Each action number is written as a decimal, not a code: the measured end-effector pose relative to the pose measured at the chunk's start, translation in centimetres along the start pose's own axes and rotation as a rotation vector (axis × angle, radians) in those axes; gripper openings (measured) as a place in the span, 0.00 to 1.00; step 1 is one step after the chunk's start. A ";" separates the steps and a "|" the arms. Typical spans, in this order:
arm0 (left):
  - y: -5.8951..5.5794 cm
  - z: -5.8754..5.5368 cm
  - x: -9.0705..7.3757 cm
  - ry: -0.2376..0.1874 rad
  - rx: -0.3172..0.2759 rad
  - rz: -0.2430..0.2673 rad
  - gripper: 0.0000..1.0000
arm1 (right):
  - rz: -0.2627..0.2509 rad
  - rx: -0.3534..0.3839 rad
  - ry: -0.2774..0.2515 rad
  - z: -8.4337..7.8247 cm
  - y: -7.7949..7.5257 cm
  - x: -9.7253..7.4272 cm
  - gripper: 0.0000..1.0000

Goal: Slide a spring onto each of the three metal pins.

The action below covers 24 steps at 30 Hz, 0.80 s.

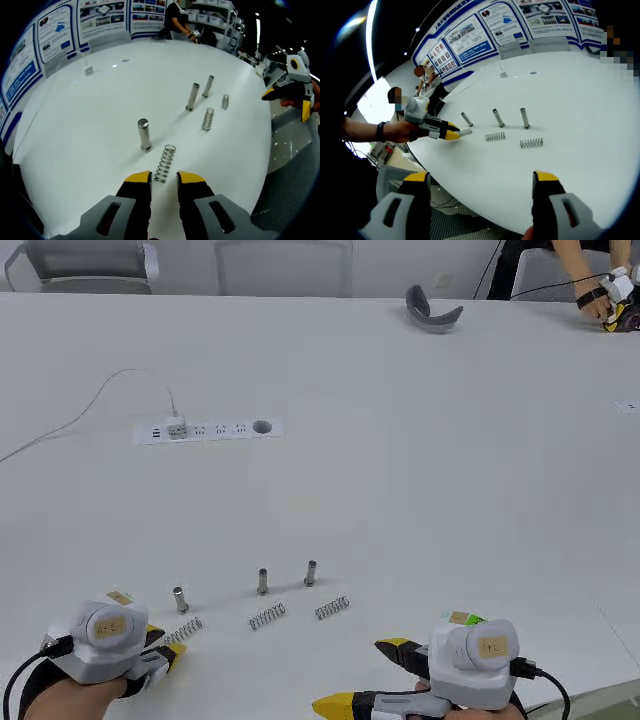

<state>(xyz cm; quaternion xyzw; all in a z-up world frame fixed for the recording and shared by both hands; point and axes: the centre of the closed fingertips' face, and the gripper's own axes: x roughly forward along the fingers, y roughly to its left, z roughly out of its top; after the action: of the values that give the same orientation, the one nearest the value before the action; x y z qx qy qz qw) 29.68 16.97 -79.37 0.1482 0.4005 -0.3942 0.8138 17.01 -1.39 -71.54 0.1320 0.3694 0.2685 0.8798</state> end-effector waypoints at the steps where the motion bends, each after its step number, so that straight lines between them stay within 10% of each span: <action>1: 0.0 0.0 0.1 0.001 0.002 0.001 0.20 | 0.000 0.001 0.000 0.0 0.0 0.0 0.85; 24: 0.2 -0.4 0.5 0.025 0.015 0.022 0.11 | 0.011 -0.004 0.006 0.2 0.2 0.2 0.85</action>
<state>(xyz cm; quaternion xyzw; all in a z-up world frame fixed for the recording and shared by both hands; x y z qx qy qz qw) 29.79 17.02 -79.99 0.1638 0.4059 -0.3864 0.8119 17.16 -1.16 -71.41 0.1315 0.3709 0.2746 0.8773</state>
